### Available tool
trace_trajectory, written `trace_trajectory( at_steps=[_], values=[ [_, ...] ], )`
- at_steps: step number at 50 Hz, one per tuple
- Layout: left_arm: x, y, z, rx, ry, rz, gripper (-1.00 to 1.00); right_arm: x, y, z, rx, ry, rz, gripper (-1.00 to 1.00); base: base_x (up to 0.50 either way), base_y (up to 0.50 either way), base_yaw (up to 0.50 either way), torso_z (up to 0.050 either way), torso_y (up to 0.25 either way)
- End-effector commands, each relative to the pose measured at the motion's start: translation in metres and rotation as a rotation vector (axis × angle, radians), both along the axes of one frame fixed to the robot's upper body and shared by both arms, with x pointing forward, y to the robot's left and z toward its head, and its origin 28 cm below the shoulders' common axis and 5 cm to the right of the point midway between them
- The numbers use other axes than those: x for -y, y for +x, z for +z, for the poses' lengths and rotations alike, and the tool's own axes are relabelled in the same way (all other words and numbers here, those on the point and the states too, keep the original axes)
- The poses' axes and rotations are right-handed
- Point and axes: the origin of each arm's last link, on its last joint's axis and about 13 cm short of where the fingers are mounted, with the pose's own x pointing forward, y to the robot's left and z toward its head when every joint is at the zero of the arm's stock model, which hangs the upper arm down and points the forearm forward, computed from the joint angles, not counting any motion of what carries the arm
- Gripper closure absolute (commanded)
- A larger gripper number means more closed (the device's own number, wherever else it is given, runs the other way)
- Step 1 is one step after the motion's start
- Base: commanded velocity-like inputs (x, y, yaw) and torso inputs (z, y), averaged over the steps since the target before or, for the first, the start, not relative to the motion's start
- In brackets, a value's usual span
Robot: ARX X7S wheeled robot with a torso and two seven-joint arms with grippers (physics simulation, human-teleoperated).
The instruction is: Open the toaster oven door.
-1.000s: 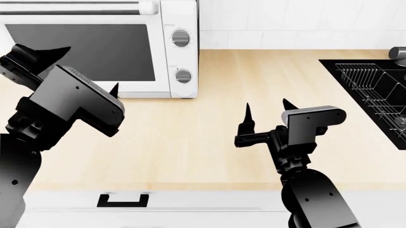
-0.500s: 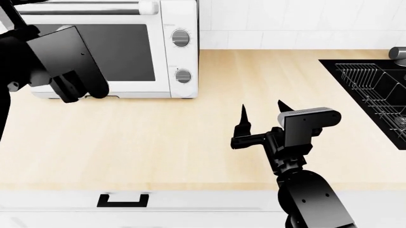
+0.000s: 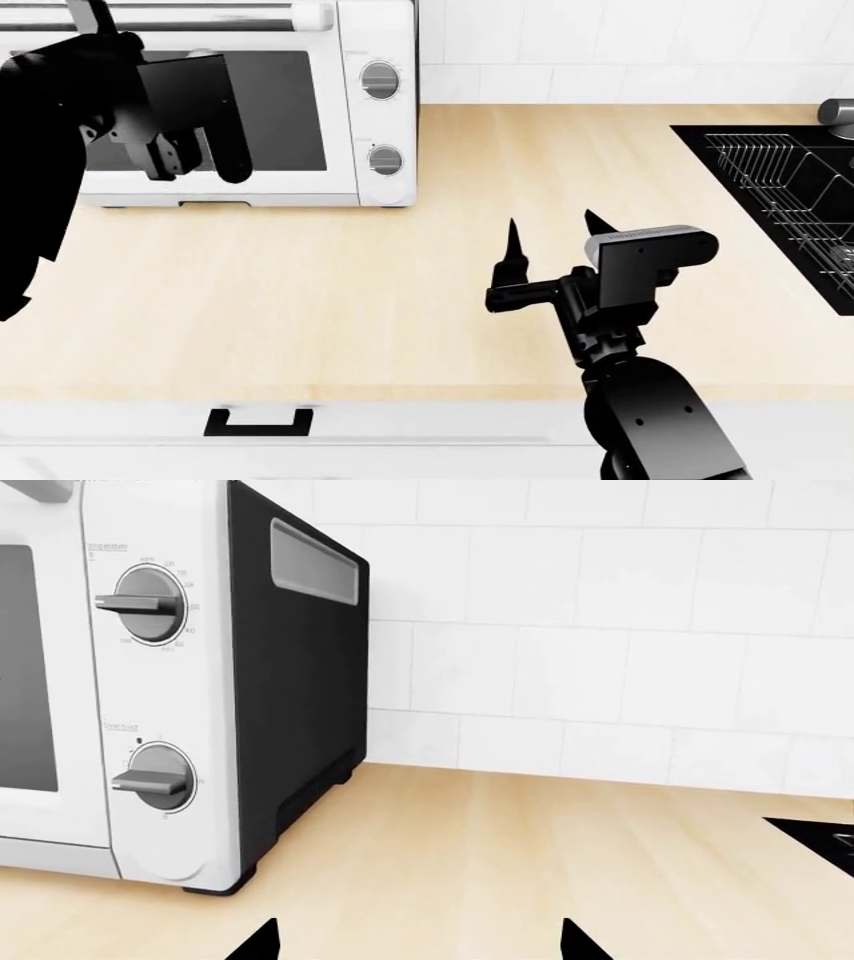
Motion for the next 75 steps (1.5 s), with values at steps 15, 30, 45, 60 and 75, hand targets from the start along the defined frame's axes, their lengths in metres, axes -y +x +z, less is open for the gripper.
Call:
trace_trajectory(
  at_steps=[15,30,45,60,75],
  values=[
    [0.008,0.042,0.004,-0.011,0.053,0.021,-1.0,0.004,0.001,-0.001,-0.003,0.003,-0.02,-1.0,0.0,0.0,0.0,0.0,0.0],
    [0.012,0.058,0.005,-0.017,0.077,0.033,-1.0,0.006,0.001,-0.002,-0.006,0.004,-0.031,-1.0,0.0,0.0,0.0,0.0,0.0],
    [0.016,0.071,0.002,-0.023,0.085,0.022,-1.0,0.009,0.002,-0.003,-0.011,0.005,-0.042,-1.0,0.0,0.0,0.0,0.0,0.0],
    [0.016,0.07,0.0,-0.013,0.114,-0.001,1.0,0.01,0.002,-0.007,-0.016,0.008,-0.046,-1.0,0.0,0.0,0.0,0.0,0.0],
    [0.011,0.051,-0.011,-0.033,0.141,-0.062,1.0,0.008,0.002,-0.005,-0.013,0.01,-0.041,-1.0,0.0,0.0,0.0,0.0,0.0]
  ],
)
